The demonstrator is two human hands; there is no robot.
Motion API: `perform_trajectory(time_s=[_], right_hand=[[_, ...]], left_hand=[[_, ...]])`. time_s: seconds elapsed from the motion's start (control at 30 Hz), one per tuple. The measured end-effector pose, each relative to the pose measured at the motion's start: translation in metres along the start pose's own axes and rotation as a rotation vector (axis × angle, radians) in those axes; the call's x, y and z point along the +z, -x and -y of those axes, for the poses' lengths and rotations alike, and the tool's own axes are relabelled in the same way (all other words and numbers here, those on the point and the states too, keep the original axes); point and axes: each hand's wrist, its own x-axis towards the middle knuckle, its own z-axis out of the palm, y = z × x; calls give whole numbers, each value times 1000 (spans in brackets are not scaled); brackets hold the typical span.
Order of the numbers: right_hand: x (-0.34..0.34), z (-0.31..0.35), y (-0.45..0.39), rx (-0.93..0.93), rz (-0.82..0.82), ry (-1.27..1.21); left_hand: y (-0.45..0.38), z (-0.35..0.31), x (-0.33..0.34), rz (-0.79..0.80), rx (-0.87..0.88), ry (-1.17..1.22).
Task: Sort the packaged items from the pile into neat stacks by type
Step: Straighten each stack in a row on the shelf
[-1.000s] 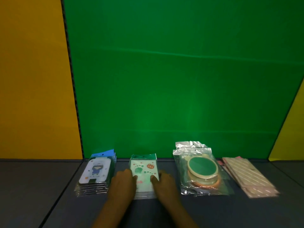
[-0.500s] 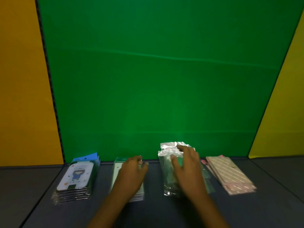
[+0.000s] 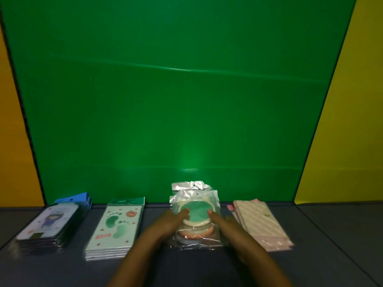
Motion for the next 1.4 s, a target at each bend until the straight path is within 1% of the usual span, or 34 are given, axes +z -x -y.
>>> perform_trajectory(time_s=[0.17,0.3,0.43,0.5,0.53,0.6,0.67,0.73,0.8,0.83,0.9,0.97,1.0,1.07,1.1,1.17,1.2,1.27,1.33,1.4], right_hand=[[-19,7,9,75,117,-190],[-29,7,11,97,146,-379],[-34,10,12,44,132,-373],[-36,18,11,-25,127,-267],[-36,23,10,-78,121,-178],[-34,34,10,-186,58,52],[-29,47,8,-298,-36,282],[-23,60,8,-384,-122,506],[-16,70,11,-439,-156,681],[-14,72,13,-468,-147,720],[-14,70,13,-537,-93,716],[-19,62,11,-592,22,622],[-23,56,11,-599,88,550],[-27,43,11,-589,176,432],[-27,35,11,-587,176,412],[-26,18,3,-568,140,361],[-24,10,-2,-545,122,320],[-21,-6,-13,-507,81,246],[-20,-17,-19,-481,37,207],[-21,-18,-20,-472,41,168]], left_hand=[[5,-11,18,17,-45,126],[9,-24,30,36,-42,149],[8,-32,37,46,-51,238],[9,-29,38,43,-86,373],[9,-26,38,76,-97,501],[16,-21,39,196,-110,836],[21,-14,39,331,-71,1075],[21,-7,39,402,-28,1226],[18,-3,38,395,17,1319],[19,-2,36,381,40,1353],[16,4,32,300,99,1306],[20,6,28,229,162,1243],[20,9,27,182,201,1173],[19,15,25,-1,256,963],[15,18,25,-94,263,837],[8,19,27,-188,272,610],[7,17,28,-191,298,505],[5,14,30,-126,374,327],[8,12,26,-58,393,234],[10,14,19,-41,396,190]])
